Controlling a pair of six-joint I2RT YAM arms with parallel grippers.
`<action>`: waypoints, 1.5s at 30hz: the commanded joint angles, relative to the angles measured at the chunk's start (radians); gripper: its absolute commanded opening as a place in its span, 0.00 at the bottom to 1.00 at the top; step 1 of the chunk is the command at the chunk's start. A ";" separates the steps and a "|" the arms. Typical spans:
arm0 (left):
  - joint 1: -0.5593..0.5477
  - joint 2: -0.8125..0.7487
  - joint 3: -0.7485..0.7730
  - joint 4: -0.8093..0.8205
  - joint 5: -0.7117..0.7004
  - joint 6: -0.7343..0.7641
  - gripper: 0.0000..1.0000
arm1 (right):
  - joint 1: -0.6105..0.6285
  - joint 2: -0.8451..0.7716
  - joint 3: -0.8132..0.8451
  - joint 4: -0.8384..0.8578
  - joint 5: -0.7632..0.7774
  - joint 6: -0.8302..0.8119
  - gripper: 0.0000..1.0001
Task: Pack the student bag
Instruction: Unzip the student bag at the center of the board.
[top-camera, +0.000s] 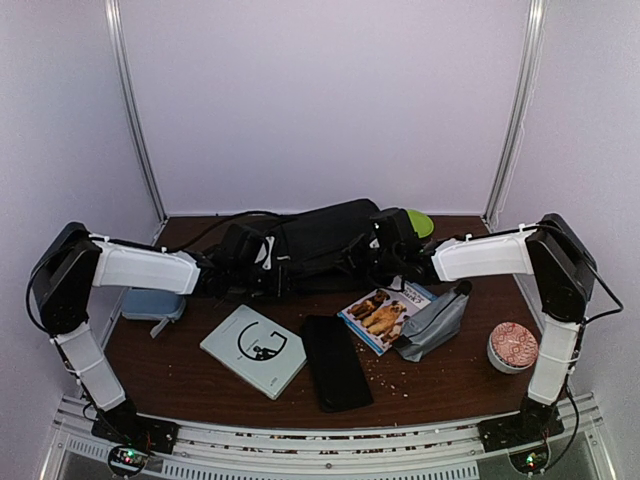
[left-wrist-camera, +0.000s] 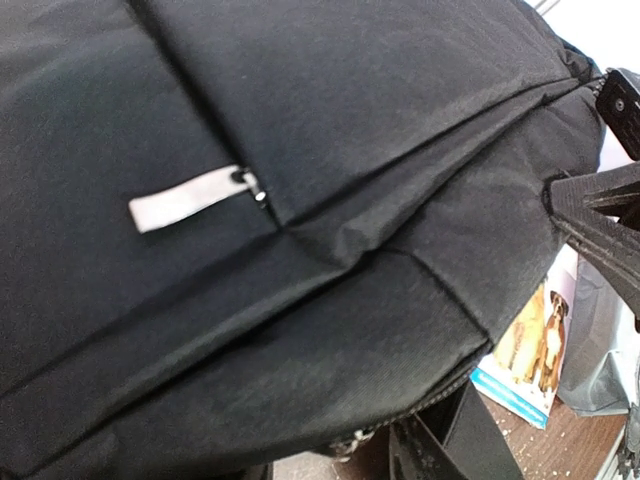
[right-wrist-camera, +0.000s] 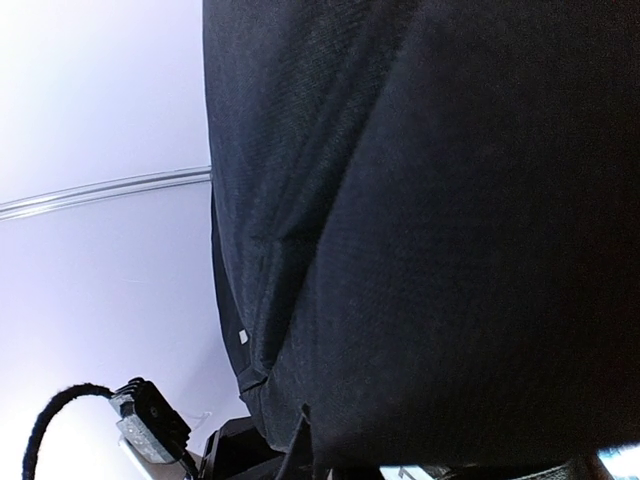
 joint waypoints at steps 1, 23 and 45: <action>-0.003 0.022 0.053 0.030 0.004 0.047 0.41 | 0.012 -0.071 -0.003 0.077 -0.047 -0.005 0.00; -0.003 0.030 0.066 0.007 -0.015 0.047 0.09 | 0.010 -0.071 -0.020 0.070 -0.041 -0.015 0.00; 0.005 -0.087 -0.055 -0.112 -0.106 0.075 0.00 | -0.037 -0.085 -0.062 -0.037 0.064 -0.145 0.00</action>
